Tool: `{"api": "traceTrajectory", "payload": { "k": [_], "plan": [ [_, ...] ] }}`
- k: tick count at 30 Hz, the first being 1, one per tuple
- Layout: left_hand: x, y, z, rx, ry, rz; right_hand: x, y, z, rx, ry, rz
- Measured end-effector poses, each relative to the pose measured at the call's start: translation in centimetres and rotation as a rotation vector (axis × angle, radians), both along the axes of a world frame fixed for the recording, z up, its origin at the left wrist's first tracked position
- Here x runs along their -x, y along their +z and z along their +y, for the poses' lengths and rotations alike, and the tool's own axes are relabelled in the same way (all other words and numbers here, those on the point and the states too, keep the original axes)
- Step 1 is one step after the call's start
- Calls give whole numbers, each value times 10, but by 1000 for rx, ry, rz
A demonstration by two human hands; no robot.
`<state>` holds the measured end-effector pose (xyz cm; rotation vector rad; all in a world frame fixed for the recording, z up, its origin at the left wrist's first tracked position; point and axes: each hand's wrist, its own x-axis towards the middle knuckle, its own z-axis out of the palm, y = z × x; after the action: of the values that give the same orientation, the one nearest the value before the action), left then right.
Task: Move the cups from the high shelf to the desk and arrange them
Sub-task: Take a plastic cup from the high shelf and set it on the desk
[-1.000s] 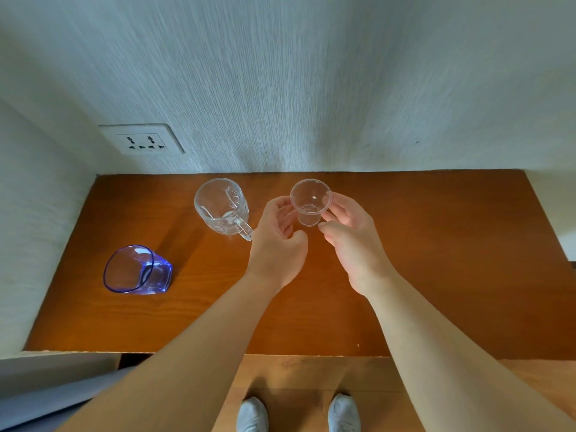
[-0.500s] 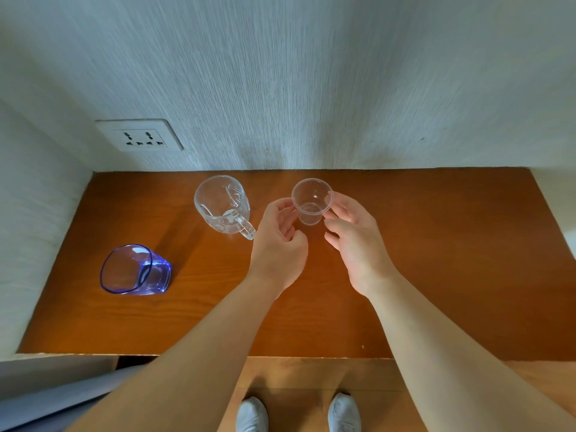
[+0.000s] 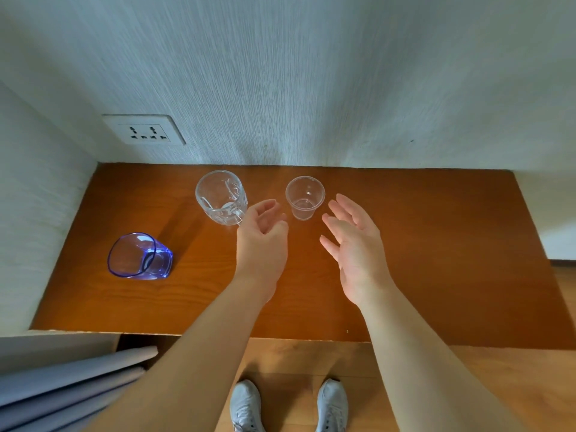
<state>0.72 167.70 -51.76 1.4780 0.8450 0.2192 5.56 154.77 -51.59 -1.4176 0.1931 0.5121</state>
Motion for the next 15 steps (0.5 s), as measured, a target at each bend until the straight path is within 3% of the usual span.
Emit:
{"api": "traceTrajectory", "payload": {
  "k": [6, 15],
  "plan": [
    [21, 33, -17, 184, 163, 28, 23, 26, -13, -76, -65, 23],
    [62, 102, -32, 220, 290, -68, 44, 82, -11, -191, 18, 41]
  ]
}}
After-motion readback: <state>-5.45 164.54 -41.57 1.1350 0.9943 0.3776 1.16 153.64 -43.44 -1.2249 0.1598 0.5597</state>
